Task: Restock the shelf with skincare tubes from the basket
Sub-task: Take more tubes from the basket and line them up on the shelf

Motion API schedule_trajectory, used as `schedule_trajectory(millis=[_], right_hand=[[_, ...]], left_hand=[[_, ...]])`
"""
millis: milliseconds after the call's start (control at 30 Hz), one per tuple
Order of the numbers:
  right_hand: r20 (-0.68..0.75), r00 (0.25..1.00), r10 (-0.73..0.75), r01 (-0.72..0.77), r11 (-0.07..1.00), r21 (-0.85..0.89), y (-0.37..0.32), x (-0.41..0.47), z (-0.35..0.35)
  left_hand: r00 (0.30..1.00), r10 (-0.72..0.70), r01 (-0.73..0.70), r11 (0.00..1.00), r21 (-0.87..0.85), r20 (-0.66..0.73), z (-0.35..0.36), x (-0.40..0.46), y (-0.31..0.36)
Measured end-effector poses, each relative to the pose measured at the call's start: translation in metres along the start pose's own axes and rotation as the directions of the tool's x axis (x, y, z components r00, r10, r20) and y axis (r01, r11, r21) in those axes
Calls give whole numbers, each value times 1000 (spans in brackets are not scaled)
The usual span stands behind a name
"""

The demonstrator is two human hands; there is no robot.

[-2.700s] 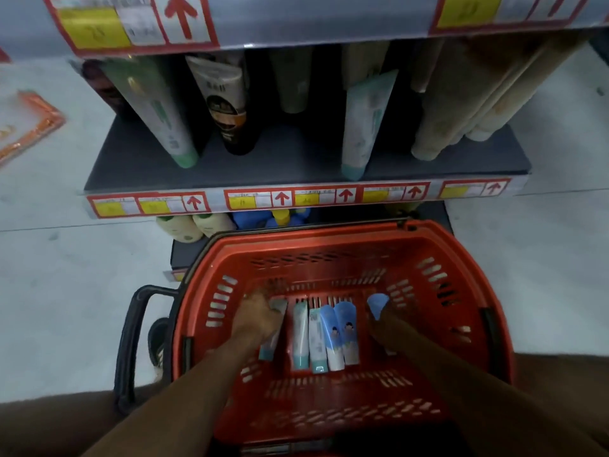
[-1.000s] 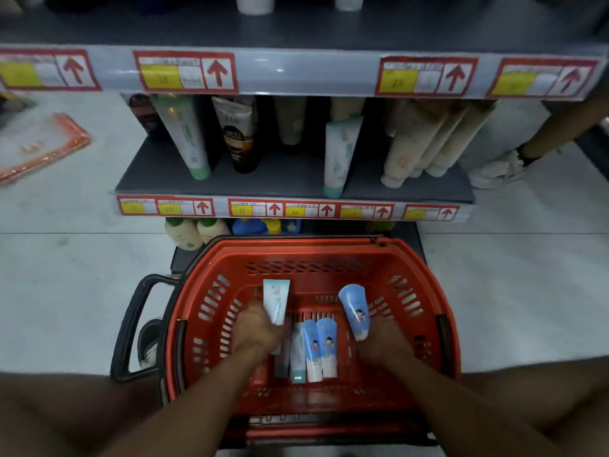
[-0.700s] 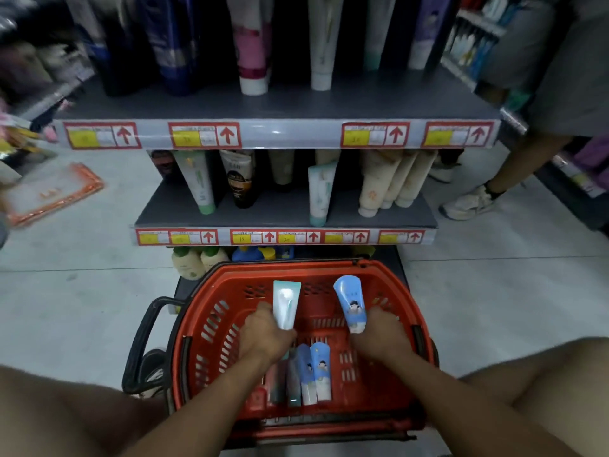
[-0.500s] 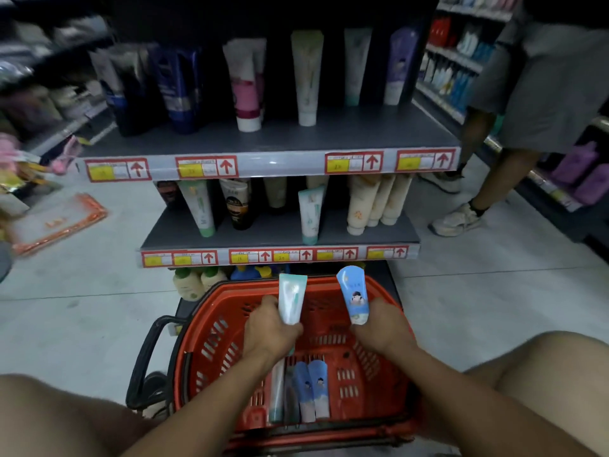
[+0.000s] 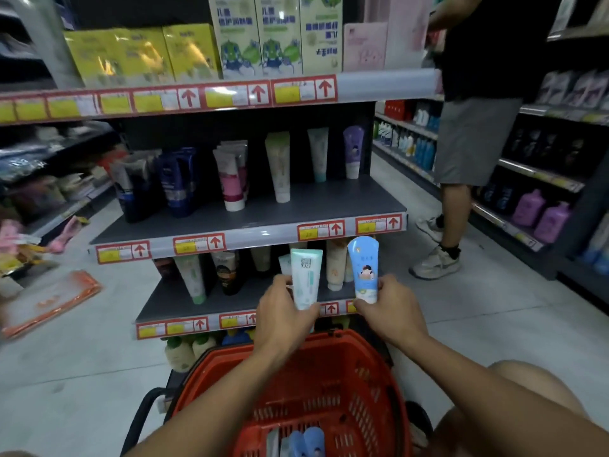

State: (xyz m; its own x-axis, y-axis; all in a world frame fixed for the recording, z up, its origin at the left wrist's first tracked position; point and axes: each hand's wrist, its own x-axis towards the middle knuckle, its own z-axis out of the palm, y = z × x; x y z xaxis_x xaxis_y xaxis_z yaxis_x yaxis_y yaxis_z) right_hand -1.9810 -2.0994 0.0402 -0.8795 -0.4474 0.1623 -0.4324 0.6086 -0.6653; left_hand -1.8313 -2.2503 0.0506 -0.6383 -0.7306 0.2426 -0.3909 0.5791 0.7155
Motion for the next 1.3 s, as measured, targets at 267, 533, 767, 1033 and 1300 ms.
schedule_trajectory(millis=[267, 533, 767, 1033, 1300], right_hand=[[-190, 977, -93, 117, 986, 119, -26, 55, -47], [-259, 955, -141, 180, 975, 133, -46, 123, -66], [-267, 953, -140, 182, 974, 137, -55, 174, -64], [-213, 968, -133, 163, 978, 128, -40, 200, -45], [-236, 950, -204, 169, 972, -161, -34, 206, -40]], left_hand=[[986, 97, -114, 986, -120, -137, -12, 49, 66], [967, 152, -179, 977, -117, -206, -13, 117, 115], [964, 125, -153, 983, -104, -235, 1, 167, 129], [975, 79, -102, 990, -98, -209, 25, 193, 116], [991, 38, -36, 999, 19, -132, 39, 196, 102]])
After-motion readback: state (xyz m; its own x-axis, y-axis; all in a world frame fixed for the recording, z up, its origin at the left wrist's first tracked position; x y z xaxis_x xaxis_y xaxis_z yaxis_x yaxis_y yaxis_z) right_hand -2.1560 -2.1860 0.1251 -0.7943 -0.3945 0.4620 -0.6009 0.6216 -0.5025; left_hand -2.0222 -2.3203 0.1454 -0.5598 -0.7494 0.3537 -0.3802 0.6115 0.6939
